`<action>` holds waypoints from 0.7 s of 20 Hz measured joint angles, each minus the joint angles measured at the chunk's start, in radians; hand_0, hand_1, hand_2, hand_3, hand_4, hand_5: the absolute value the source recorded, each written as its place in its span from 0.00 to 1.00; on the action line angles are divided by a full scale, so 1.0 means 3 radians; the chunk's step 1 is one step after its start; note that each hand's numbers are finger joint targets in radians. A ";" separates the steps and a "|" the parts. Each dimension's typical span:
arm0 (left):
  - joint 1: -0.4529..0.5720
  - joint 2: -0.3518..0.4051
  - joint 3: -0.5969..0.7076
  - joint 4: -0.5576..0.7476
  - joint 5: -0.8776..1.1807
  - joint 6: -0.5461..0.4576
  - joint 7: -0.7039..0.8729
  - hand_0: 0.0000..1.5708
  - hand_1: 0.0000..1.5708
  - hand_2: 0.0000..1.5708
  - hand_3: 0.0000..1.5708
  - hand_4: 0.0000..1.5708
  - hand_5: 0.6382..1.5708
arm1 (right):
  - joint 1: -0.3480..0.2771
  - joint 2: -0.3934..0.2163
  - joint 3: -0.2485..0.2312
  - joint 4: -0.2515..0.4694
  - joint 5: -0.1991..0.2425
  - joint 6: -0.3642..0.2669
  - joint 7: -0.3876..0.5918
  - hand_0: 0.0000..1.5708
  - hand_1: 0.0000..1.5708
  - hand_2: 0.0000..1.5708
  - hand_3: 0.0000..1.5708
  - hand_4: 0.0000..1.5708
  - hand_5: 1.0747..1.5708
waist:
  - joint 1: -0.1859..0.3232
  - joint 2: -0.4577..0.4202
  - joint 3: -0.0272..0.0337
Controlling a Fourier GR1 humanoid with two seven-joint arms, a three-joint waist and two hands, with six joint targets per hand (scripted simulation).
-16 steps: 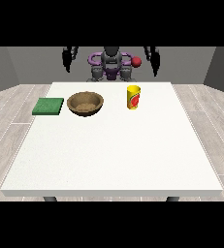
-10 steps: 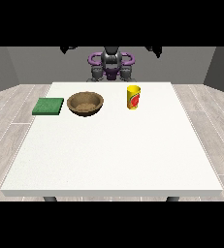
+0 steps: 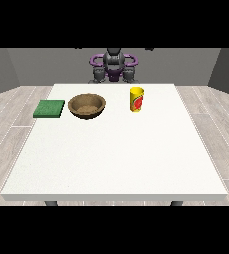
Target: Pick the cup and pour the ball into the bowl, then pick the bowl and place it on the pad
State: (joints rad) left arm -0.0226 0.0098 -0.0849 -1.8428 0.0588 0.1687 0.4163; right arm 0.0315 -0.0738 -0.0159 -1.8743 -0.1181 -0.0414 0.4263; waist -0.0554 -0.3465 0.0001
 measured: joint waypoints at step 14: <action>-0.0613 0.0045 0.0102 0.0485 -0.0257 0.0091 -0.1228 0.00 0.00 0.00 0.00 0.35 0.92 | -0.0372 0.0047 -0.0152 0.0041 -0.0038 0.0130 -0.0923 0.00 0.00 0.00 0.00 0.44 0.95 | -0.0105 0.1551 -0.0001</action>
State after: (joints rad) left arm -0.2064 0.0233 -0.0543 -1.6972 -0.0184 0.1960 0.0480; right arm -0.0800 -0.0597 -0.0617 -1.8619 -0.1293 -0.0024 0.1496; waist -0.0868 0.1189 -0.0002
